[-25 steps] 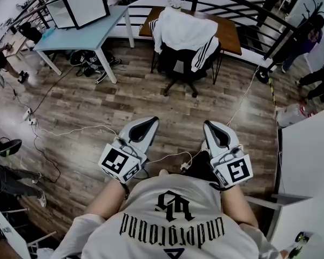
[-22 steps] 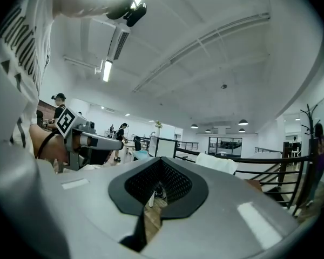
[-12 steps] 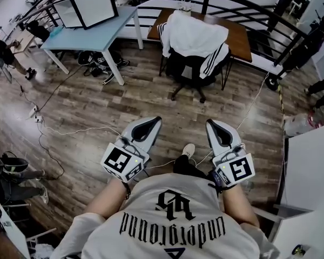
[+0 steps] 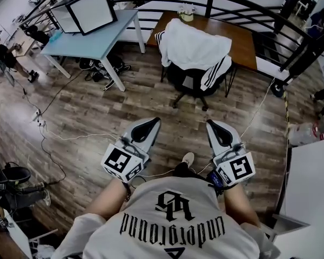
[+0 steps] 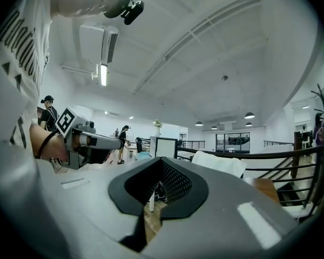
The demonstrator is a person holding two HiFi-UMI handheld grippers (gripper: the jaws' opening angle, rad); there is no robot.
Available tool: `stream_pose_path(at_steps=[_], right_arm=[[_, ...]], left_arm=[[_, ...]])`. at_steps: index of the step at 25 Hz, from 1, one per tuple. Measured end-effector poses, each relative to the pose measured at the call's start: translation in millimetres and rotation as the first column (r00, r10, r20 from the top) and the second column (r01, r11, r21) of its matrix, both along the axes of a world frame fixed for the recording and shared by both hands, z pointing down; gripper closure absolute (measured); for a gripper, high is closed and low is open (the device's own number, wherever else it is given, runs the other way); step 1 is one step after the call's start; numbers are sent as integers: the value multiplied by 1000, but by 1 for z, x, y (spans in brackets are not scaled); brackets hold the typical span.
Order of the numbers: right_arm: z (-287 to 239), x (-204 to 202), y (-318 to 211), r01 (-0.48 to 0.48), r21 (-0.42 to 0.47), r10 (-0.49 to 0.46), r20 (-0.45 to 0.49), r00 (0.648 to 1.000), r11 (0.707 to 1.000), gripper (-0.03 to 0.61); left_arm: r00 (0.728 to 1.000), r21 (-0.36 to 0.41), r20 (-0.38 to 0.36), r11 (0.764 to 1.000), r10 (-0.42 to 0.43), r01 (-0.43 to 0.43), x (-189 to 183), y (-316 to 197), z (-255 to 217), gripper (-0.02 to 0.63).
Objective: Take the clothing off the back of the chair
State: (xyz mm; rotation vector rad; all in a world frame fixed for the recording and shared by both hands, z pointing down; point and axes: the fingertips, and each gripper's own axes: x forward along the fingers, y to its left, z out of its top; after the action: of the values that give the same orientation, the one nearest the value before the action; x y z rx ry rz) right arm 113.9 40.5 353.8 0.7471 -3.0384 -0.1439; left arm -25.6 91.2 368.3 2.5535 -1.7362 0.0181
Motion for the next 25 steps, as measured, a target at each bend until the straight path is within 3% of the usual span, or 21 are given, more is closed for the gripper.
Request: stream_pose_path(at_steps=[13, 25], right_arm=[[2, 16, -166, 22, -19, -22, 3, 1000, 1000, 578], [19, 29, -264, 5, -33, -6, -47, 999, 999, 578]], left_arm=[[999, -29, -15, 999, -46, 45, 2, -169, 8, 565], [998, -59, -14, 997, -54, 53, -8, -268, 29, 565]])
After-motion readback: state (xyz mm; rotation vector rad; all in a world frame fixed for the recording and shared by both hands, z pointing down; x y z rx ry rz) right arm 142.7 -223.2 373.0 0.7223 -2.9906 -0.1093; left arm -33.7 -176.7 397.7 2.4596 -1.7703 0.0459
